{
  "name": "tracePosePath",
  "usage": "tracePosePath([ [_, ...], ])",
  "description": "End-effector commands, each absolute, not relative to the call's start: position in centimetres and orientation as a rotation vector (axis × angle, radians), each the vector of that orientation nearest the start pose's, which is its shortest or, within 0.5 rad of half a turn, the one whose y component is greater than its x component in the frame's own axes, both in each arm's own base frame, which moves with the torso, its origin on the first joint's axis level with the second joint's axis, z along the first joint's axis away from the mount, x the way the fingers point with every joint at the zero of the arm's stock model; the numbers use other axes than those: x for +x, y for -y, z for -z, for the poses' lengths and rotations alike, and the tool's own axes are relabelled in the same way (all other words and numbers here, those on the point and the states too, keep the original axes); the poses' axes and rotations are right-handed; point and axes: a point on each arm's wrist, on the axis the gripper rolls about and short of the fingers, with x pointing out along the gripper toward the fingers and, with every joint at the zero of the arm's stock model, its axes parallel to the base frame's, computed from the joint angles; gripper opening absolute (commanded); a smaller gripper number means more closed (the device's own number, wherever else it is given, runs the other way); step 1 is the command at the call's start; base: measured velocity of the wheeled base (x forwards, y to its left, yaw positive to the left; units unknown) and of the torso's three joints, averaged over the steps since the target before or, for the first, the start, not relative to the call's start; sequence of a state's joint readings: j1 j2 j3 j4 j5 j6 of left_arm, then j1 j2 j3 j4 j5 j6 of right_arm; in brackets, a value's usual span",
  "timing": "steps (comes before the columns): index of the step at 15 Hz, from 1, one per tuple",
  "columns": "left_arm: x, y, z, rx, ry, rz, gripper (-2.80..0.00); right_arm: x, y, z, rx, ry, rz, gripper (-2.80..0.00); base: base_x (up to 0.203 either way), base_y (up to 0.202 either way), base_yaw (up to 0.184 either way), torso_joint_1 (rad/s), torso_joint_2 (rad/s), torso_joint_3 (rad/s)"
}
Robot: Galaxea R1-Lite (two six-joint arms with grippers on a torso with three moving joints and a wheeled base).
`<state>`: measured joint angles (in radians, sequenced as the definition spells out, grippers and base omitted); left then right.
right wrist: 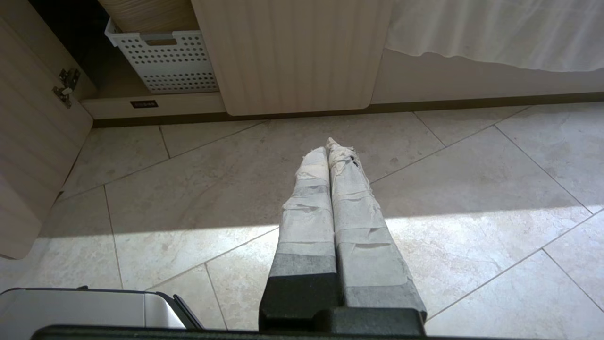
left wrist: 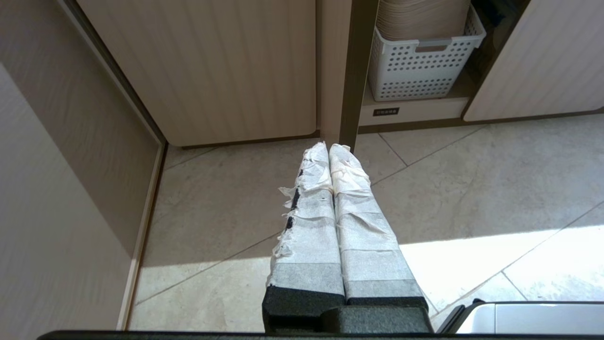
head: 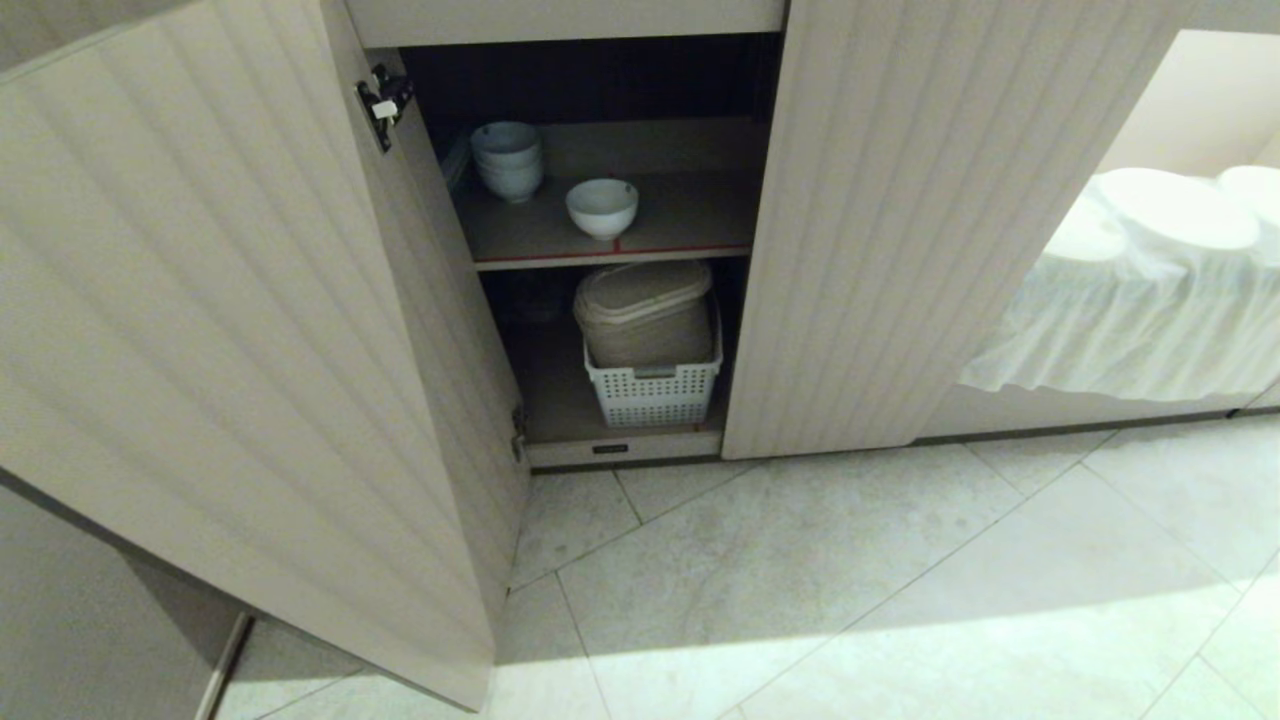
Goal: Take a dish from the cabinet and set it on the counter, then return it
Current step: Take the bowl from the cabinet
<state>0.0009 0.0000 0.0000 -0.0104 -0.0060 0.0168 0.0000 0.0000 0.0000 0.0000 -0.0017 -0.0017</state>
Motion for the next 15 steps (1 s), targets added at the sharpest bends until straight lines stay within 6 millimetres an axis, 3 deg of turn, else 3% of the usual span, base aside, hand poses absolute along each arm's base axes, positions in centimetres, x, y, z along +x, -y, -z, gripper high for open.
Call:
tracePosePath([
  [1, -2.28, 0.02, -7.66, 0.017, 0.011, 0.005, -2.8, -2.28, 0.0, -7.55, -0.002, 0.0, 0.002, -2.8, 0.0, 0.0, 0.0, 0.0, 0.0, 0.0],
  [15, -2.28, 0.02, -7.66, 0.017, 0.011, 0.005, -2.8, -2.28, 0.01, -7.55, -0.002, 0.0, 0.0, -2.8, 0.0, 0.0, 0.0, 0.0, 0.0, 0.0],
])
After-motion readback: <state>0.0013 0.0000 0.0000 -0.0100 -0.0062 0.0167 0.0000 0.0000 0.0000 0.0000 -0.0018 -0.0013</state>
